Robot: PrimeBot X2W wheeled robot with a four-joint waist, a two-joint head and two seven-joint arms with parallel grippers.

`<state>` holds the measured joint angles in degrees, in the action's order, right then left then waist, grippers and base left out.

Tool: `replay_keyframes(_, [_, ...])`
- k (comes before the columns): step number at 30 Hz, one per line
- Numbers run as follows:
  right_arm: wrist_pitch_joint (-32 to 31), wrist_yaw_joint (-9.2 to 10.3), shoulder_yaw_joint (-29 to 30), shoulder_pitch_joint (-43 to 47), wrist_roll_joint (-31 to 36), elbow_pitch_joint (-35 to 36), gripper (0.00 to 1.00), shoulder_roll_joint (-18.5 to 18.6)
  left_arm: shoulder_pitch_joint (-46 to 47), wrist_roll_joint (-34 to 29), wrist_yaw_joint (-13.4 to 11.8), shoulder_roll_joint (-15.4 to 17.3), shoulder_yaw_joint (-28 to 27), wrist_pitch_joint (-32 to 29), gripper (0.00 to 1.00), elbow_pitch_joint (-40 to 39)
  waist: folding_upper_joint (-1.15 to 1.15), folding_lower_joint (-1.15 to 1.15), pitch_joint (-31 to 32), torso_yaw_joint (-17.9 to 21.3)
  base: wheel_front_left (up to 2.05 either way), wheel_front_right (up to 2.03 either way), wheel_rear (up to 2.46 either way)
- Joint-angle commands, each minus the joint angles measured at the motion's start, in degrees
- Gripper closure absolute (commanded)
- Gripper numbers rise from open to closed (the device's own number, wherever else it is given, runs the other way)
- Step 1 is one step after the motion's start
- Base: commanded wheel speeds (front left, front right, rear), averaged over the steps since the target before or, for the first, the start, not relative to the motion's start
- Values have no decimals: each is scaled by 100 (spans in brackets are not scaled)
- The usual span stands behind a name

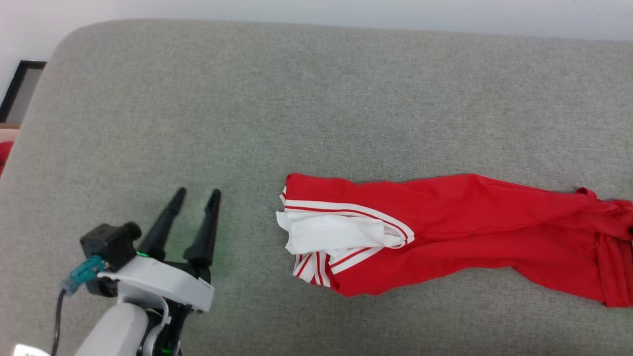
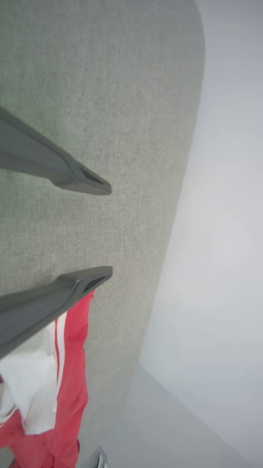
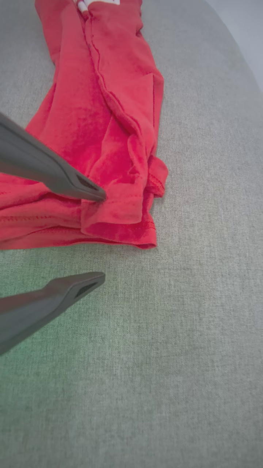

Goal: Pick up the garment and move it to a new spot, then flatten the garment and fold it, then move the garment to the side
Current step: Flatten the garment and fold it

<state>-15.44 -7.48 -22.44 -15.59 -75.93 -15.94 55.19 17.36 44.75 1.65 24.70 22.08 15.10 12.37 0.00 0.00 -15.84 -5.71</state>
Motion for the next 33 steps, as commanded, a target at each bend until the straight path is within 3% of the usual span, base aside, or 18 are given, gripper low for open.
replay_keyframes(1, [-22,-2,43,-13,71,26,0,-34,-77,-235,-47,-85,-150,1,0,-26,0,0,-12,13,0,0,0])
replay_keyframes(5, [-97,-2,114,-96,136,94,0,-40,-193,-1200,-95,-391,-772,2,0,-227,0,0,-30,34,0,0,0])
replay_keyframes(10, [-277,-2,267,-168,158,197,0,-73,-379,-1941,58,-725,-1209,0,0,-311,0,0,-37,43,0,0,0])
replay_keyframes(23, [-1548,-2,233,-545,726,-165,0,-550,-190,-2567,474,-1567,-1731,1,0,-17,0,0,-428,-179,0,0,0])
replay_keyframes(33, [-2670,38,414,-466,1598,-630,0,-928,-91,-2822,575,-1894,-1845,1,0,106,0,0,-547,-367,0,0,0])
